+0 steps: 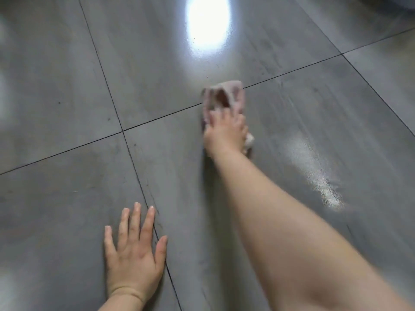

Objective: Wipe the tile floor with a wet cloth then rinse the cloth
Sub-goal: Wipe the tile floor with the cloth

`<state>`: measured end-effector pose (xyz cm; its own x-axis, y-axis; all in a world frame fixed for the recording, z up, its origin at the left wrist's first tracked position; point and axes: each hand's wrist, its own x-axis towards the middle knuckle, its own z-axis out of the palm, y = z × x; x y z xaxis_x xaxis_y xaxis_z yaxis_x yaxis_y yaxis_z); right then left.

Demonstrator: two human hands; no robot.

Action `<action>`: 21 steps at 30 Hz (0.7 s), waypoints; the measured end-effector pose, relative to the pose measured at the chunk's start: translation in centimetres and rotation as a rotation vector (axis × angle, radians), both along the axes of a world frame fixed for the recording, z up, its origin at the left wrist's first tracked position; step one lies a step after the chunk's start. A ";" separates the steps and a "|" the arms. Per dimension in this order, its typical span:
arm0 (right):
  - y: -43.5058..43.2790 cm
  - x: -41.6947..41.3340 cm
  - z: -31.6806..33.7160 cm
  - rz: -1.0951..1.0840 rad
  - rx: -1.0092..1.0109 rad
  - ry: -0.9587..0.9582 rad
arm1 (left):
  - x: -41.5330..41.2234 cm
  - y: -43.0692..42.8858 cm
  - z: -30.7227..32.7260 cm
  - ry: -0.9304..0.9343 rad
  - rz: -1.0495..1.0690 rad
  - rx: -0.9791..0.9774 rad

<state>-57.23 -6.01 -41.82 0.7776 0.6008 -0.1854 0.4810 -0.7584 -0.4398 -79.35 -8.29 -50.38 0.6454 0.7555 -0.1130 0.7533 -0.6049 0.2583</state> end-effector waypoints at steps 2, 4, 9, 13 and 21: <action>3.0 -3.2 -3.7 0.308 -0.039 -0.070 | 0.0 0.1 0.0 -0.023 0.000 0.000; 4.9 -7.7 -5.3 0.742 -0.116 0.009 | -0.1 0.3 0.0 -0.031 -0.001 -0.002; 1.7 5.0 -5.1 0.585 -0.087 -0.142 | -0.3 0.4 0.0 -0.011 -0.007 0.042; -7.5 17.0 -3.0 -0.148 -0.340 -0.137 | -0.6 0.4 -0.6 -0.033 -0.047 0.123; 6.0 9.5 -4.8 -0.131 -0.226 -0.121 | -0.9 0.4 -0.8 -0.061 -0.022 0.113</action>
